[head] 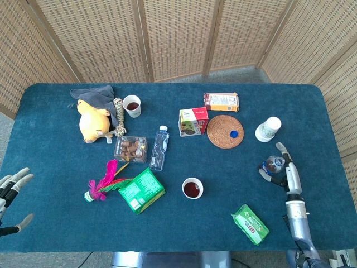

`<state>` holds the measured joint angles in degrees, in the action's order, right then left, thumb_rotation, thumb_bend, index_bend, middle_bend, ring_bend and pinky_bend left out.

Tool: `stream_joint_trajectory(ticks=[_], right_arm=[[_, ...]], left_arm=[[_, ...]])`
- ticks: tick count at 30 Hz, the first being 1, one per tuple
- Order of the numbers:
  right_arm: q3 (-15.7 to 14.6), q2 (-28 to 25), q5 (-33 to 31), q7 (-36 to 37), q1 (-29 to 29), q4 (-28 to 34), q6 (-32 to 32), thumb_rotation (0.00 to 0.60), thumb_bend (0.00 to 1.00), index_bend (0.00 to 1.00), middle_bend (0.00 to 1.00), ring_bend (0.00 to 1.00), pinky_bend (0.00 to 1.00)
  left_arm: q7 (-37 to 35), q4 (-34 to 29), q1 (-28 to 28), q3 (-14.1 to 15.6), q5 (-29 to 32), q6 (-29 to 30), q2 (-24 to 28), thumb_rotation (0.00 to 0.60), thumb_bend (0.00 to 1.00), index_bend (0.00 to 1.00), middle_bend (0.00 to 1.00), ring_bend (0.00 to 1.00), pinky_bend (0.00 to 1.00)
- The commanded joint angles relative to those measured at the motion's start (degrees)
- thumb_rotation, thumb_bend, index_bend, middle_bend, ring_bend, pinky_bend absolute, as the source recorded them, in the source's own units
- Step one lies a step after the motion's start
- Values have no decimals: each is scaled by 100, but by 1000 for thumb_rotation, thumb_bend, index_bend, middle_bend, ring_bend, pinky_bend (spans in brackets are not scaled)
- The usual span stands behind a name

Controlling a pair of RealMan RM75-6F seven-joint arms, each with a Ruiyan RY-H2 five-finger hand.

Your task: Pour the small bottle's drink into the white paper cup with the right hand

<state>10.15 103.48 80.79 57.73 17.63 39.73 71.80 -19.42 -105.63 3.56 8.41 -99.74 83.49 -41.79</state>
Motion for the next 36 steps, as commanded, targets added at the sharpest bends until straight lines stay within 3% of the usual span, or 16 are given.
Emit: stream_joint_trajectory(ticks=[1, 26, 36], right_arm=[[2, 8, 0, -11, -2, 0, 10, 351, 16, 0, 0, 0, 0], [42, -75, -46, -105, -23, 122, 60, 219, 0, 0, 0, 0, 0], [129, -41, -133, -167, -29, 79, 89, 207, 0, 0, 0, 0, 0]], left_arm=[[-12, 2, -2, 2, -3, 7, 3, 600, 369, 0, 0, 0, 0], [-60, 34, -1, 4, -16, 29, 9, 600, 369, 0, 0, 0, 0], [-102, 55, -2, 5, -17, 43, 16, 600, 369, 0, 0, 0, 0]])
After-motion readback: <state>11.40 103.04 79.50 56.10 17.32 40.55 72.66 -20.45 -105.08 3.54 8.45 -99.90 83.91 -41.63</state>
